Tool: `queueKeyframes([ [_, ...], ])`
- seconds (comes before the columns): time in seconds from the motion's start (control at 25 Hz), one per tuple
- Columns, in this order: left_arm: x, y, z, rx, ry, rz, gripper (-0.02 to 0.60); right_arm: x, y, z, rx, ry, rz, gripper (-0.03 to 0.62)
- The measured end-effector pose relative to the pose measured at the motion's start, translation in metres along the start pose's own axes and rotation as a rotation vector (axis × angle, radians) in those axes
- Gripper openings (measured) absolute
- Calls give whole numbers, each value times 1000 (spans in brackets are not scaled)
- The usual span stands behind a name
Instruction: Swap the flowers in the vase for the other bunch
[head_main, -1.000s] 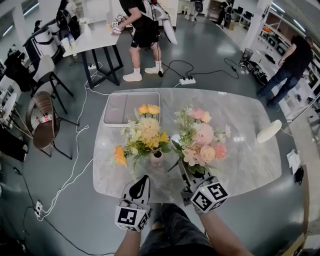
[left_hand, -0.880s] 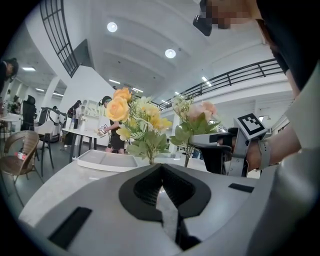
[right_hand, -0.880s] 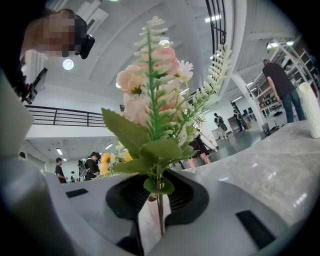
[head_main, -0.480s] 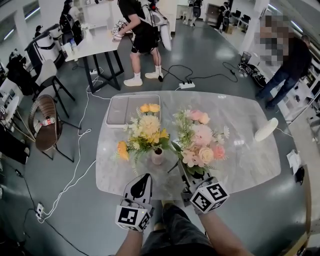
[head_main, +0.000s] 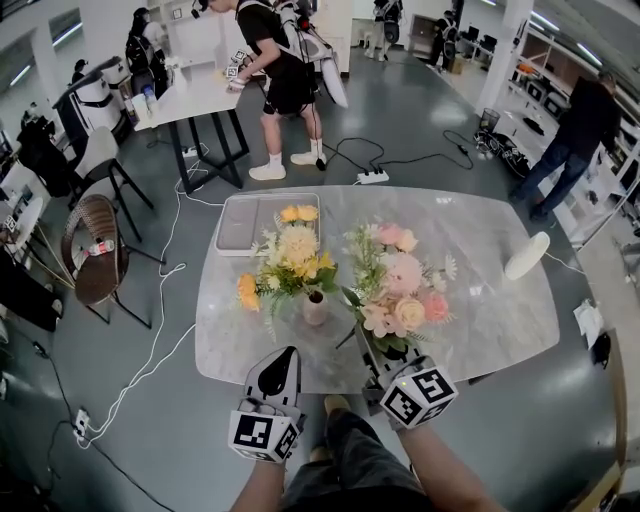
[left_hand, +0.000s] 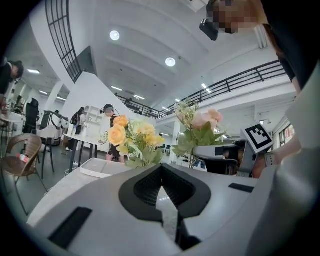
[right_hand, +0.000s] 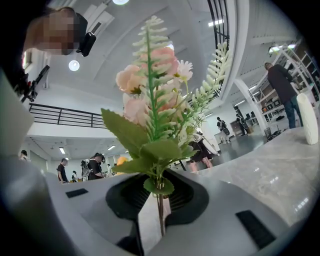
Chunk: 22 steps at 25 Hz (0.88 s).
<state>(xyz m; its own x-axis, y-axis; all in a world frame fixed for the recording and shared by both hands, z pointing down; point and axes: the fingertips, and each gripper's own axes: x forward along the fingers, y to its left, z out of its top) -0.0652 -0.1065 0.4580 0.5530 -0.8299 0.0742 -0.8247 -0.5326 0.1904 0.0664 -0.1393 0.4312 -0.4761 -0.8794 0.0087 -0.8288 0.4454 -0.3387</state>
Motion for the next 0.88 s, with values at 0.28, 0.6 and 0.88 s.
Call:
queueKeyframes([
  [0.28, -15, -3, -4, 6, -1, 11, 14, -13, 9, -6, 2, -3, 3, 84],
  [0.6, -32, -7, -8, 21, 0, 19, 14, -29, 20, -18, 0, 0, 10, 84],
  [0.88, -39, -12, -2, 25, -8, 14, 14, -36, 28, -13, -8, -2, 14, 84],
])
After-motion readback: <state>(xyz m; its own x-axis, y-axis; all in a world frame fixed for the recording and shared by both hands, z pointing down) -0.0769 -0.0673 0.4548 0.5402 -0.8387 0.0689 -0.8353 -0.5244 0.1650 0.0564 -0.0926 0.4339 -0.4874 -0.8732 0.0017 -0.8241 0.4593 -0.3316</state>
